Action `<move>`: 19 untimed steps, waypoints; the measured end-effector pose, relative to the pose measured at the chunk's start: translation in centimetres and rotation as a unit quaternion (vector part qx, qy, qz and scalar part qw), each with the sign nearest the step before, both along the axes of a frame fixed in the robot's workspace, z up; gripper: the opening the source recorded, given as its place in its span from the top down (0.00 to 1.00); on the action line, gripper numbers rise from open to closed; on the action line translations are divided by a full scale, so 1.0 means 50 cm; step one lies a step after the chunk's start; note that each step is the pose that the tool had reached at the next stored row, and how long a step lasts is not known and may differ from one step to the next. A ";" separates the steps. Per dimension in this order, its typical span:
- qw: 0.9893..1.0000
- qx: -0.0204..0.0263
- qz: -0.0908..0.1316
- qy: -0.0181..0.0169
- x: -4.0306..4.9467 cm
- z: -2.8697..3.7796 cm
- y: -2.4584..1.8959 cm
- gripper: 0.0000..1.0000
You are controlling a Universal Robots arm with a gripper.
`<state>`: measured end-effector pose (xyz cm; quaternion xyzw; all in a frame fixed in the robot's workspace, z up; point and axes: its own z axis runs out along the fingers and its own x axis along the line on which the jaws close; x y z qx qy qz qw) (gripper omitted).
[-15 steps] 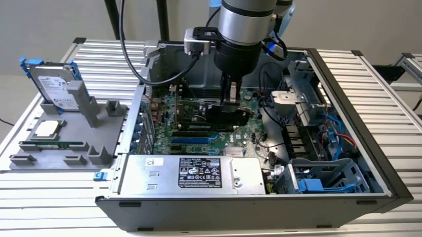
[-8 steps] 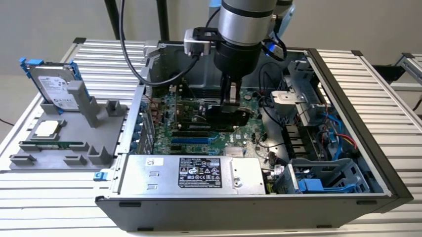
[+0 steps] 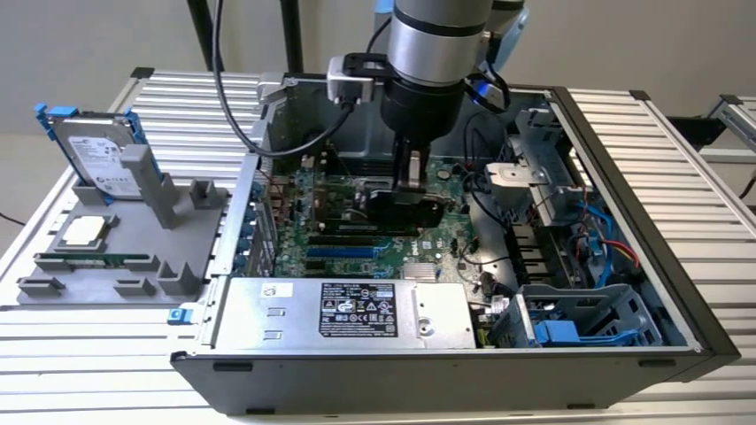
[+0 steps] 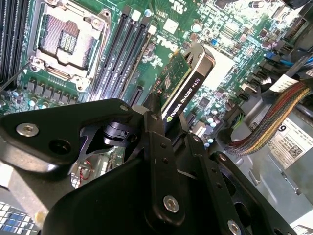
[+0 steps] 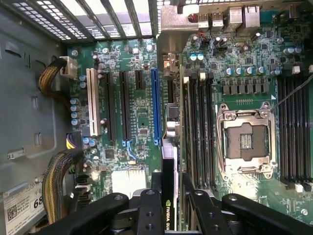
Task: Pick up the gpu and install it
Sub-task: 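Insert the gpu into the slot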
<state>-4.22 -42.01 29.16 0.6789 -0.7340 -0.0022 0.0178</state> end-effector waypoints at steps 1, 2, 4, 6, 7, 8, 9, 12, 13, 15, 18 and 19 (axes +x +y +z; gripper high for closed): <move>1.000 0.000 0.000 0.000 -0.002 -0.001 0.0000 1.00; 1.000 0.000 0.000 0.000 -0.003 -0.003 0.0000 1.00; 1.000 0.000 0.000 0.000 -0.006 -0.005 0.0000 1.00; 1.000 0.000 0.000 0.000 -0.009 -0.008 0.0000 1.00; 1.000 0.000 0.000 0.000 -0.011 -0.009 0.0000 1.00; 1.000 0.000 0.000 0.000 -0.012 -0.010 0.0000 1.00; 1.000 0.000 0.000 0.000 -0.014 -0.012 0.0000 1.00; 1.000 0.000 0.001 0.000 -0.019 -0.016 0.0000 1.00; 1.000 0.000 0.001 0.000 -0.020 -0.017 -0.0003 1.00; 1.000 0.000 0.002 0.000 -0.023 -0.017 -0.0015 1.00; 1.000 0.000 0.003 0.000 -0.027 -0.018 -0.0063 1.00; 1.000 0.000 0.003 0.000 -0.028 -0.018 -0.0086 1.00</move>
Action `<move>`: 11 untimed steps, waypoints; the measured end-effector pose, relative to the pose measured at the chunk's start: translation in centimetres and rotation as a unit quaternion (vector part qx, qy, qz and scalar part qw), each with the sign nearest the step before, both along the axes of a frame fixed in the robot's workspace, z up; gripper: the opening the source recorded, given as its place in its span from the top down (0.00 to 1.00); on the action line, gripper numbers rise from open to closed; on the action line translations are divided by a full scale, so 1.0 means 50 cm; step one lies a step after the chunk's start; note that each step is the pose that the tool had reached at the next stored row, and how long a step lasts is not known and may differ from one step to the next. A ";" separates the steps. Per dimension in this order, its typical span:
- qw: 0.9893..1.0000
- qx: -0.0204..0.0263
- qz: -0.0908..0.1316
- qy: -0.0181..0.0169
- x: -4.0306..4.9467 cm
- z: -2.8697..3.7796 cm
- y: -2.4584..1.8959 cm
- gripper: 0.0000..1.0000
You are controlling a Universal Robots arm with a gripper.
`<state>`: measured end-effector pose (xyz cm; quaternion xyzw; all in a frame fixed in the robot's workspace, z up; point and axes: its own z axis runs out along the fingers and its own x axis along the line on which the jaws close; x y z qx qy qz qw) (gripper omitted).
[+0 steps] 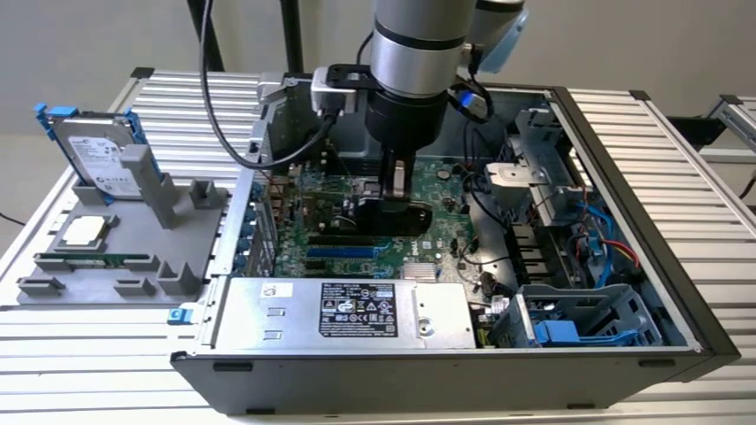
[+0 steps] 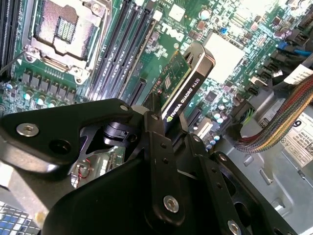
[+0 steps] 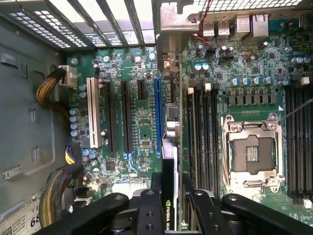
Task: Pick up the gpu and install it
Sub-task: 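Insert the gpu into the slot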
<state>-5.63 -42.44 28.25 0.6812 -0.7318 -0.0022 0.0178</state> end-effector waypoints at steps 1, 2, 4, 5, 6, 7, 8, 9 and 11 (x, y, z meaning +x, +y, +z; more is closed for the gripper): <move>1.000 0.000 0.000 0.000 -0.001 0.000 -0.0025 1.00; 1.000 0.000 0.000 0.000 -0.003 0.000 -0.0051 1.00; 1.000 0.000 0.001 0.000 -0.006 -0.001 -0.0087 1.00; 1.000 0.000 0.001 0.000 -0.009 -0.001 -0.0090 1.00; 1.000 0.000 0.001 0.000 -0.012 -0.002 -0.0094 1.00; 1.000 0.000 0.001 0.000 -0.016 -0.002 -0.0099 1.00; 1.000 0.000 0.002 0.000 -0.019 -0.002 -0.0104 1.00; 1.000 0.000 0.002 0.000 -0.022 -0.003 -0.0110 1.00; 1.000 0.000 0.003 0.000 -0.027 -0.003 -0.0128 1.00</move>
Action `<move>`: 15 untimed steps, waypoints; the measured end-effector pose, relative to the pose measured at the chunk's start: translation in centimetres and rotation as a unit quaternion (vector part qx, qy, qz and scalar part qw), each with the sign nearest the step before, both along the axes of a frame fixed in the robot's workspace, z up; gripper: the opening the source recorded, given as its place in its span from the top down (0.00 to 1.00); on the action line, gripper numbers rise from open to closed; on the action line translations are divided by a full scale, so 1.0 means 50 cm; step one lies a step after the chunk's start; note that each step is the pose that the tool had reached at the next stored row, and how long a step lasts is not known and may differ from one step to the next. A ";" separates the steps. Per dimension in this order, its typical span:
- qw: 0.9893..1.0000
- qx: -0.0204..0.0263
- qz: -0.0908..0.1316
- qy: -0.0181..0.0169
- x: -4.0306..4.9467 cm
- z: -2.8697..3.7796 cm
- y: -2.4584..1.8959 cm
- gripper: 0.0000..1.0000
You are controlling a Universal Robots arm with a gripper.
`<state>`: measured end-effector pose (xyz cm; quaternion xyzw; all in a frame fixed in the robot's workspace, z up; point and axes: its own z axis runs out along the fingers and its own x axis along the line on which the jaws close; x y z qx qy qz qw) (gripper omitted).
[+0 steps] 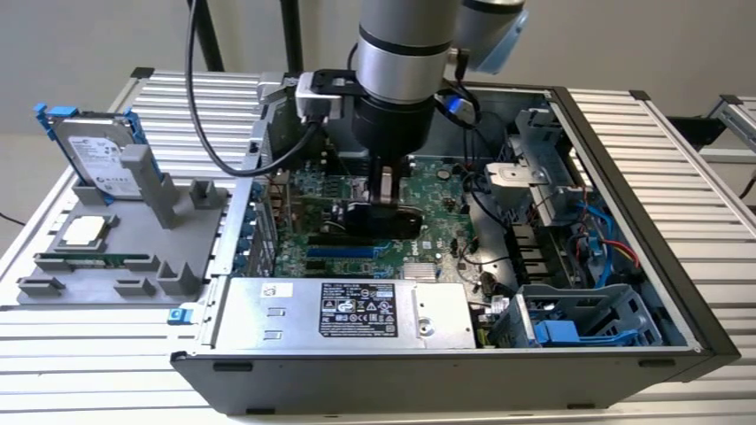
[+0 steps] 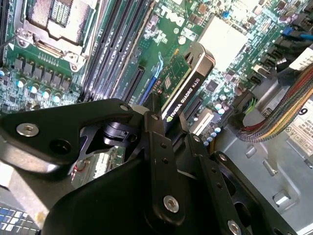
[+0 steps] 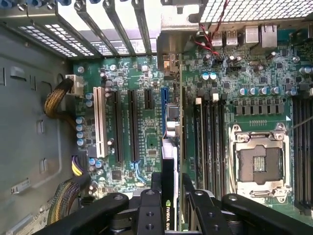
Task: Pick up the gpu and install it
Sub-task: 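Insert the gpu into the slot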
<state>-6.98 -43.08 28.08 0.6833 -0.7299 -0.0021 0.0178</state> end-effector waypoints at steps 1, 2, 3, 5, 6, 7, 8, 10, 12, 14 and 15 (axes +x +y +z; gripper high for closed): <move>1.000 0.000 0.000 0.000 -0.002 0.000 -0.0014 1.00; 1.000 0.000 0.001 0.000 -0.004 -0.001 -0.0032 1.00; 1.000 0.000 0.001 0.000 -0.006 -0.001 -0.0052 1.00; 1.000 0.000 0.003 0.000 -0.008 -0.002 -0.0087 1.00; 1.000 0.000 0.004 0.000 -0.008 -0.002 -0.0101 1.00; 1.000 0.000 0.006 0.000 -0.009 -0.002 -0.0111 1.00; 1.000 0.000 0.008 0.000 -0.010 -0.003 -0.0116 1.00; 1.000 0.000 0.012 0.000 -0.014 -0.004 -0.0117 1.00; 1.000 0.000 0.015 0.000 -0.018 -0.005 -0.0118 1.00; 1.000 0.000 0.016 0.000 -0.021 -0.006 -0.0117 1.00; 1.000 0.000 0.017 0.000 -0.023 -0.007 -0.0117 1.00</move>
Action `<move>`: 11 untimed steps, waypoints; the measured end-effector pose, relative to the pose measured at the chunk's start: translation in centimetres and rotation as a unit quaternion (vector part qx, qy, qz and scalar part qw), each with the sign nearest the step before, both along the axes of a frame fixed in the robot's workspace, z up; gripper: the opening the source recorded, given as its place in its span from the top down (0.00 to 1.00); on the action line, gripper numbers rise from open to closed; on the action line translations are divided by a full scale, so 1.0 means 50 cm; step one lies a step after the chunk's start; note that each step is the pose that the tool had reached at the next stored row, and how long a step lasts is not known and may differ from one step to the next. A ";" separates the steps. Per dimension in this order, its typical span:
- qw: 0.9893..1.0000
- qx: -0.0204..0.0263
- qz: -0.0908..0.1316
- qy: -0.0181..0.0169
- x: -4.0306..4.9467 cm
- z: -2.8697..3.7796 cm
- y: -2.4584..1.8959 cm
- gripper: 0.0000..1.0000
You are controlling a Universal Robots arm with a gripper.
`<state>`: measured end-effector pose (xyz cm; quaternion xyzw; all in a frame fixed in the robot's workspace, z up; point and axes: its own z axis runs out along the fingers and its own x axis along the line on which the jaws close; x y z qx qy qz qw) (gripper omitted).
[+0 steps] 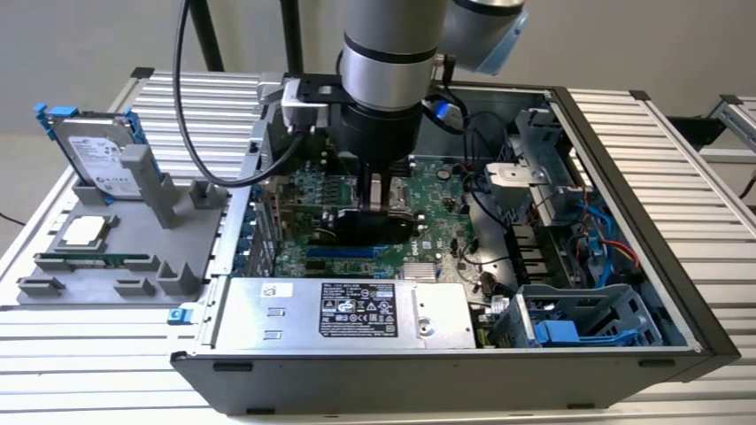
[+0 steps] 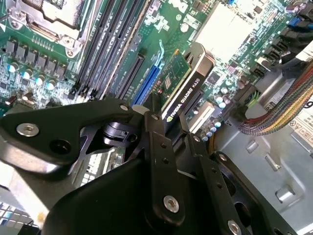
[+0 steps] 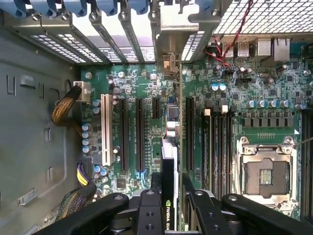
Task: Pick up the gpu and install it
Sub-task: 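Insert the gpu into the slot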
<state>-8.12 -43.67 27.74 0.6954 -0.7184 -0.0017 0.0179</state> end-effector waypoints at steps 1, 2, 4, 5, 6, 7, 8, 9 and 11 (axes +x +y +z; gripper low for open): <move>1.000 0.000 0.000 0.000 -0.002 -0.001 0.0000 1.00; 1.000 0.000 0.000 0.000 -0.004 -0.001 0.0000 1.00; 1.000 0.000 0.001 0.000 -0.007 -0.003 0.0001 1.00; 1.000 0.000 0.001 0.000 -0.008 -0.005 0.0001 1.00; 1.000 0.000 0.001 0.000 -0.009 -0.006 0.0000 1.00; 1.000 0.000 0.001 0.000 -0.010 -0.008 0.0001 1.00; 1.000 0.000 0.001 0.000 -0.011 -0.010 0.0001 1.00; 1.000 0.000 0.001 0.000 -0.013 -0.011 0.0000 1.00; 1.000 0.000 0.001 0.000 -0.015 -0.014 0.0000 1.00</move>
